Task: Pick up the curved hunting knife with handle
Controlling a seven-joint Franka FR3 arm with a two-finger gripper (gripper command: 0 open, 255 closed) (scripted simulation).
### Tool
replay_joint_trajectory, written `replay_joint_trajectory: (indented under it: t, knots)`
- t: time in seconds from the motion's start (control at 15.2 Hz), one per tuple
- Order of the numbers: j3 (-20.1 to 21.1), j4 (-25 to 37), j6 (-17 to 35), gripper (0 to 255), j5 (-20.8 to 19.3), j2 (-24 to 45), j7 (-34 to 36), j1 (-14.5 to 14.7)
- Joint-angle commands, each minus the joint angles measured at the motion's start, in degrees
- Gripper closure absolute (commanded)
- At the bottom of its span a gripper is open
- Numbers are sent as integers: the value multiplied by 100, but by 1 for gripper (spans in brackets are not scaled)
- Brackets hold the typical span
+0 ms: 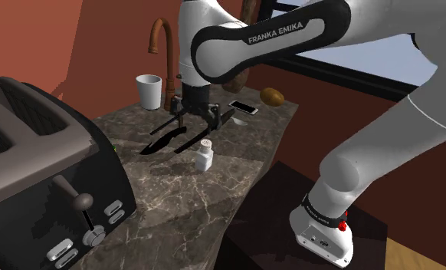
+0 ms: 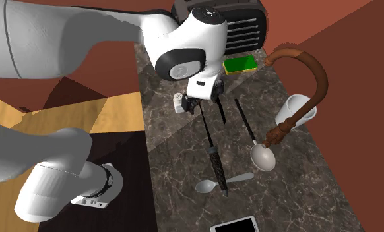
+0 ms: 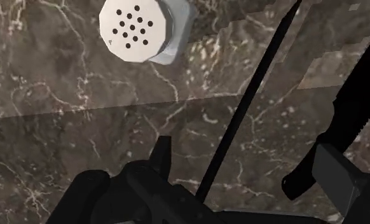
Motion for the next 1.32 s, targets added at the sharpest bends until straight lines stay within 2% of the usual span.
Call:
replay_joint_trajectory:
  t: [0.0,0.13,0.26,0.73,0.92,0.99,1.25]
  knots:
    - [364,385,174,0,-405,619,992,-265]
    - [614,776,254,0,-930,1249,1942,-434]
    - [729,1196,254,0,-1517,1901,2884,-469]
    - [650,907,735,0,-1820,2212,3124,-360]
    - [645,886,773,0,-1849,2241,3147,-353]
    - [643,892,770,255,-1852,2244,3145,-354]
    - [644,894,771,255,-1859,2253,3154,-350]
